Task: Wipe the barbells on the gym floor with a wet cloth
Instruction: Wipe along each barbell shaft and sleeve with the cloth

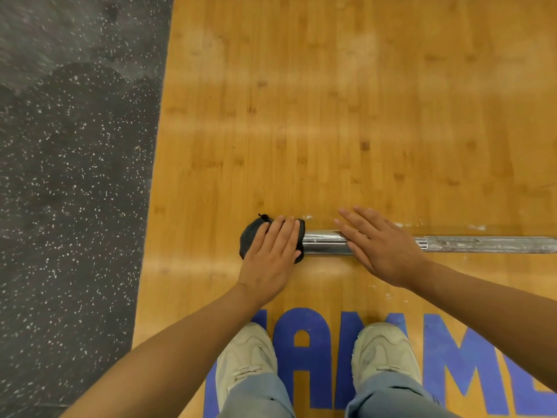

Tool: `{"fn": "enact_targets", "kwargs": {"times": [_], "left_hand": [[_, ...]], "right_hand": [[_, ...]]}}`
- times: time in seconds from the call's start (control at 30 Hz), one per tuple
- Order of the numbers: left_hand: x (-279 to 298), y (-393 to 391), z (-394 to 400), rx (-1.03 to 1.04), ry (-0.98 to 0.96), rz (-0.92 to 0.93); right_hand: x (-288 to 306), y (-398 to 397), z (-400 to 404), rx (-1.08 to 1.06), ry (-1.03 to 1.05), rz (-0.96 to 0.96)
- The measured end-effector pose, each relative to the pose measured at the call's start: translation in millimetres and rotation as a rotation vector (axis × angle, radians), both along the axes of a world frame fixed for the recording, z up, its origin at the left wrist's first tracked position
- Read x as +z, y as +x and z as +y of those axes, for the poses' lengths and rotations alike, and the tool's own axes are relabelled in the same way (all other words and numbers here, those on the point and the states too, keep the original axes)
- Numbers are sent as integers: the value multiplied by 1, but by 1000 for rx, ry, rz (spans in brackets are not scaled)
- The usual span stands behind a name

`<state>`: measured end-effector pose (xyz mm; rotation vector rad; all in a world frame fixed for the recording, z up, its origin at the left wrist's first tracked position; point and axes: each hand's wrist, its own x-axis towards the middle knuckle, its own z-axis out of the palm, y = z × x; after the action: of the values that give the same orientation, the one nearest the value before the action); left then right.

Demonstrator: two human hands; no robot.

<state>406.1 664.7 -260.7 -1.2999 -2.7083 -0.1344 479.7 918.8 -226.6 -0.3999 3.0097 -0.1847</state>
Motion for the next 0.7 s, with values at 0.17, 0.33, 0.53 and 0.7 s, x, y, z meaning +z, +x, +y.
{"fn": "enact_targets", "kwargs": {"times": [0.17, 0.33, 0.53, 0.7], "left_hand": [[3, 19, 35, -53, -5, 7], [10, 11, 26, 32, -17, -100], [13, 34, 49, 181, 41, -212], [22, 24, 46, 108, 38, -311]], "right_hand": [[1, 0, -1, -12, -1, -4], [3, 0, -2, -31, 7, -9], [6, 1, -2, -32, 20, -37], [6, 2, -1, -33, 15, -57]]}}
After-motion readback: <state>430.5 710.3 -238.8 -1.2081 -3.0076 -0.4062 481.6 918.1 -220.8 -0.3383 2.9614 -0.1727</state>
